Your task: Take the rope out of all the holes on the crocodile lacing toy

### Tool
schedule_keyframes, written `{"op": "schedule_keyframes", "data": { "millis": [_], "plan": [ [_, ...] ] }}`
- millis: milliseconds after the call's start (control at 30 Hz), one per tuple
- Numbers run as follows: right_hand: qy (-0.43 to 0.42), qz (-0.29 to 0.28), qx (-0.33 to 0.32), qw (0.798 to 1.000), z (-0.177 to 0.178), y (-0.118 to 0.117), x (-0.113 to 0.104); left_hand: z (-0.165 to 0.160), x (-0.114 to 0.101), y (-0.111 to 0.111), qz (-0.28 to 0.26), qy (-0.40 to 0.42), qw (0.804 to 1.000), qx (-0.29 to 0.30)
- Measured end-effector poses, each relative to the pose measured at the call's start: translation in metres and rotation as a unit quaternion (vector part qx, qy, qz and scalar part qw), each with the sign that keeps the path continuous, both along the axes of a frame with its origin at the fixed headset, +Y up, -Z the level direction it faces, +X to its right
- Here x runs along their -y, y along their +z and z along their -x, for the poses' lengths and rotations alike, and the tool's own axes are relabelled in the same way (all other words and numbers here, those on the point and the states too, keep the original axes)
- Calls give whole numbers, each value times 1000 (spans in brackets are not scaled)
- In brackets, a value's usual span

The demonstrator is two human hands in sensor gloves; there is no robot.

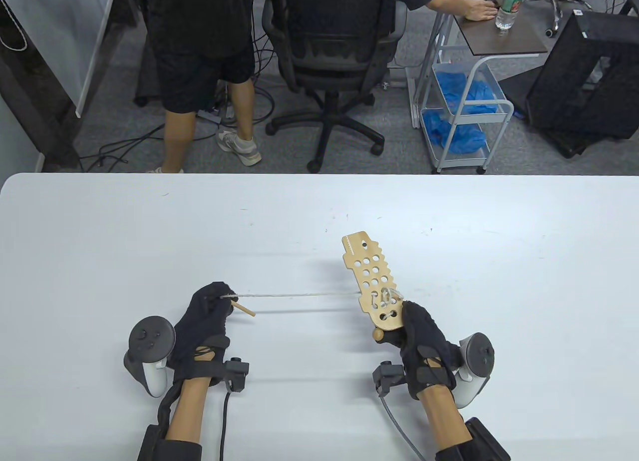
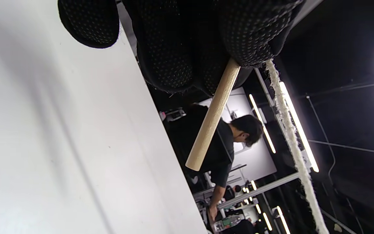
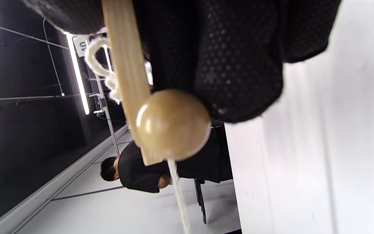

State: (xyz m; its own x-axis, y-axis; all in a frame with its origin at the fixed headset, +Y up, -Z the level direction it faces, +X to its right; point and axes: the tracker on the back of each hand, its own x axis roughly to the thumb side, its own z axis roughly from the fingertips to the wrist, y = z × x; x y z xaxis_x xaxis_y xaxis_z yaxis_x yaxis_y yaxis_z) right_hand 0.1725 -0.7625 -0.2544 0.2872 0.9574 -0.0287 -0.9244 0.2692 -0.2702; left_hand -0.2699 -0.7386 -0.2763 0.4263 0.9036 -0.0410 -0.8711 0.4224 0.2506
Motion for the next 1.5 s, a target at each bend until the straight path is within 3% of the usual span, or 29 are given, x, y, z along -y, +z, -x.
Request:
{"op": "schedule_keyframes", "data": {
  "millis": [433,900,1100,1500],
  "plan": [
    [-62,32,26,997,-15,-4,10,14,4,3,1,15,999,-36],
    [-117,25,41,992,-20,-2,10,15,0,7,-10,22,999,-49],
    [-188,18,47,981,-23,-2,18,25,5,10,-4,76,994,-75],
    [-191,19,49,980,-26,-2,19,30,5,15,-22,124,986,-108]
  ]
}}
